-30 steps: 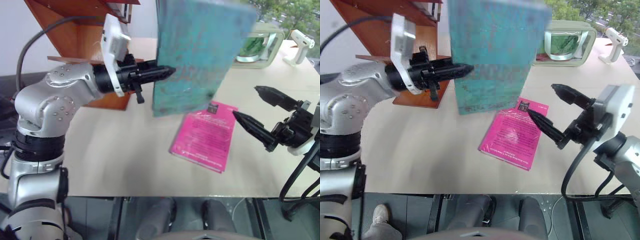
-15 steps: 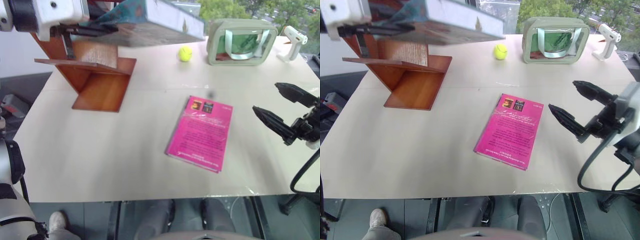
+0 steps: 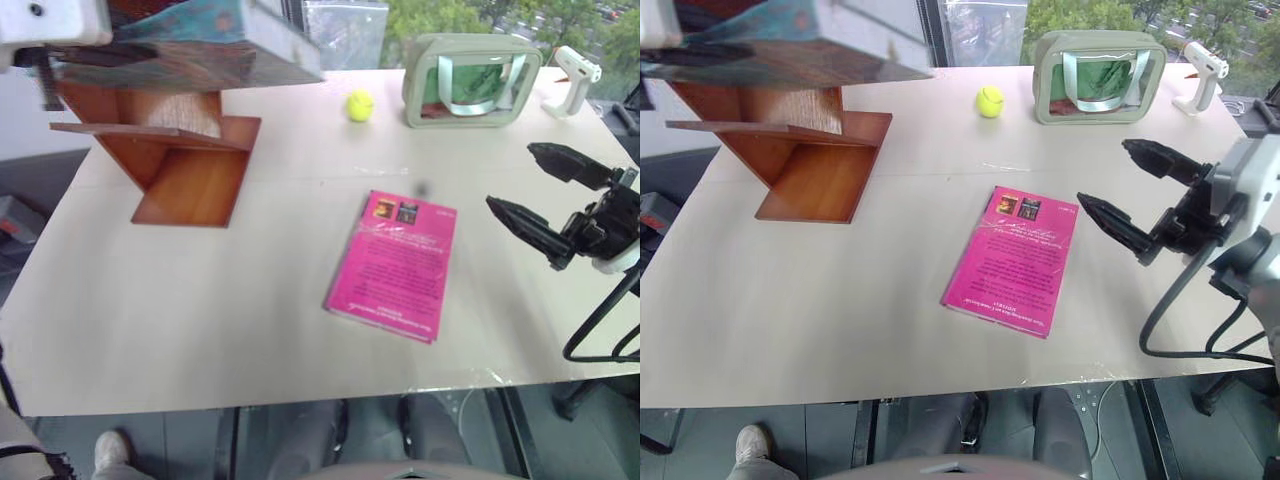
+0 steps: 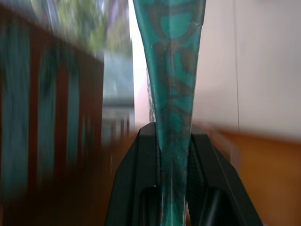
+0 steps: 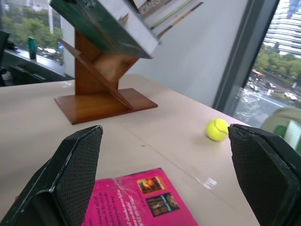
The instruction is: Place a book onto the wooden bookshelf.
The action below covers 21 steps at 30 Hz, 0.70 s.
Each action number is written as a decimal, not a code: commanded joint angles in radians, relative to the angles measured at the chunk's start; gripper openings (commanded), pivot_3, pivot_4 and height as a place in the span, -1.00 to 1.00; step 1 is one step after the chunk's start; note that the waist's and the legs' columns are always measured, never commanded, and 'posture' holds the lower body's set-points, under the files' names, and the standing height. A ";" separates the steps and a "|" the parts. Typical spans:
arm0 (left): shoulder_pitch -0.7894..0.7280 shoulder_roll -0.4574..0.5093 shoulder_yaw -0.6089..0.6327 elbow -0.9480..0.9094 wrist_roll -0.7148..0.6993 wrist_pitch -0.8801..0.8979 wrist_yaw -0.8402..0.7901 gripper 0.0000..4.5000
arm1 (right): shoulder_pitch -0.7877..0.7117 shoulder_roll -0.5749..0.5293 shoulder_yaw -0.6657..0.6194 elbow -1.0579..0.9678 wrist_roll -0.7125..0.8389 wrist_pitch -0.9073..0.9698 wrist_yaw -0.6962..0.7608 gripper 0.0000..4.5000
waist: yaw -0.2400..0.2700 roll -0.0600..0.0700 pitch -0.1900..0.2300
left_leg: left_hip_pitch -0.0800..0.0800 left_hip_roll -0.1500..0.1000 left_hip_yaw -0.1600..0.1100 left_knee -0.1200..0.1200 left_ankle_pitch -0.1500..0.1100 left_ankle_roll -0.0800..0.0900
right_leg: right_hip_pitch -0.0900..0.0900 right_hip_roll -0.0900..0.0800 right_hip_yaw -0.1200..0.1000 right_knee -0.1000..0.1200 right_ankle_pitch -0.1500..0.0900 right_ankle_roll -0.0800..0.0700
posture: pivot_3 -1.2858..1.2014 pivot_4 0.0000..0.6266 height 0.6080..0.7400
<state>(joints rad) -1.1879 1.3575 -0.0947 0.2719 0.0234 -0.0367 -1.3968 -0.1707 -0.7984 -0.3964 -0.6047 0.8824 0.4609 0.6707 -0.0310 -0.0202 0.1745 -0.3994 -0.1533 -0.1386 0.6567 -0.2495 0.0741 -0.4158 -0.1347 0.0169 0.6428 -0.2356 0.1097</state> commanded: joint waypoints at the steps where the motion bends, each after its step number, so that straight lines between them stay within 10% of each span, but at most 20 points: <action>1: 0.062 0.042 -0.004 0.065 0.101 -0.076 0.033 -0.70 | -0.091 -0.009 0.031 0.027 -0.032 -0.025 0.015 0.94 | -0.001 0.001 0.000 | 0.001 0.000 0.000 0.000 0.000 0.000 | 0.001 0.000 0.000 0.000 0.000 0.000 | 0.03 -0.52 0.95; 6: 0.040 -0.074 -0.064 0.263 0.212 -0.209 0.151 -0.70 | -0.213 -0.007 0.149 0.060 -0.121 -0.027 0.036 0.94 | 0.017 0.000 0.000 | 0.001 0.000 -0.001 0.002 0.000 0.000 | 0.001 0.001 -0.001 0.003 0.000 0.000 | 0.03 -0.52 0.95; 14: -0.005 -0.122 -0.044 0.420 0.184 -0.372 0.166 0.66 | -0.298 0.026 0.218 0.018 -0.141 -0.019 0.039 0.94 | 0.015 0.000 0.000 | -0.003 0.000 -0.001 0.007 0.000 0.000 | -0.002 0.000 -0.001 0.004 0.000 0.000 | 0.03 -0.52 0.95; 21: 0.157 -0.067 0.221 0.090 -0.237 0.119 0.007 0.66 | -0.264 0.038 0.192 0.031 -0.123 -0.015 0.054 0.94 | 0.008 -0.001 0.000 | -0.016 -0.001 -0.002 0.015 0.000 0.000 | -0.014 0.000 -0.002 0.012 0.000 0.000 | 0.03 -0.52 0.95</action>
<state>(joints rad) -1.0417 1.2427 0.0055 0.5210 -0.0444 -0.1376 -1.3444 -0.4380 -0.7633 -0.1671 -0.5536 0.7442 0.4554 0.7182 -0.0232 -0.0207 0.1748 -0.4168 -0.1541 -0.1411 0.6729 -0.2495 0.0740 -0.4314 -0.1345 0.0141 0.6575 -0.2355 0.1097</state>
